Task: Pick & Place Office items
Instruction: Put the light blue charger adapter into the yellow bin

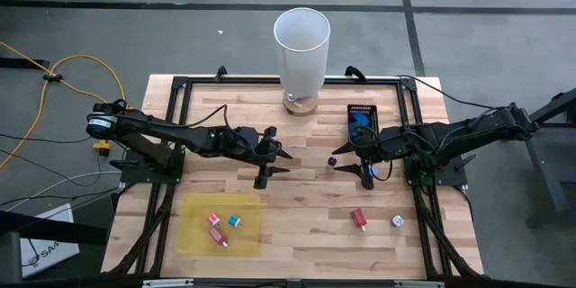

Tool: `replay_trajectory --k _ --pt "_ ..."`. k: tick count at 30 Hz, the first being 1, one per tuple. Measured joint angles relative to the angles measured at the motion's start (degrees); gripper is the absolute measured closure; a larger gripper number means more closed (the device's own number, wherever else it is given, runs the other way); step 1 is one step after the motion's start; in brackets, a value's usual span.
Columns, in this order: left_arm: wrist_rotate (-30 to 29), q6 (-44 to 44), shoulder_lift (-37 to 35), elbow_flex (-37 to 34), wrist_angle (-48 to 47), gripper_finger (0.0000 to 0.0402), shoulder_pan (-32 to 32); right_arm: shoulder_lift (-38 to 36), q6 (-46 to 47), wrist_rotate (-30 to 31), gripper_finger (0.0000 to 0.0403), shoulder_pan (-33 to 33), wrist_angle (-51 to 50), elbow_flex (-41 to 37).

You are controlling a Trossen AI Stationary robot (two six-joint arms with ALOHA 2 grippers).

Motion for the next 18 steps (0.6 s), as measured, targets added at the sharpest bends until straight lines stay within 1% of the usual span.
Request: replay_trajectory --k 14,16,18 --pt "0.00 0.00 0.00 0.00 0.01 0.0227 0.00 0.00 0.10 0.48 0.0201 -0.02 0.09 0.00" --pt "0.00 0.02 0.00 0.00 0.00 0.0227 0.00 0.00 0.92 1.43 0.0201 -0.02 0.11 0.00" --pt "0.00 0.00 -0.02 0.00 0.02 0.0227 0.00 0.00 1.97 3.79 0.0201 -0.02 0.45 0.01"
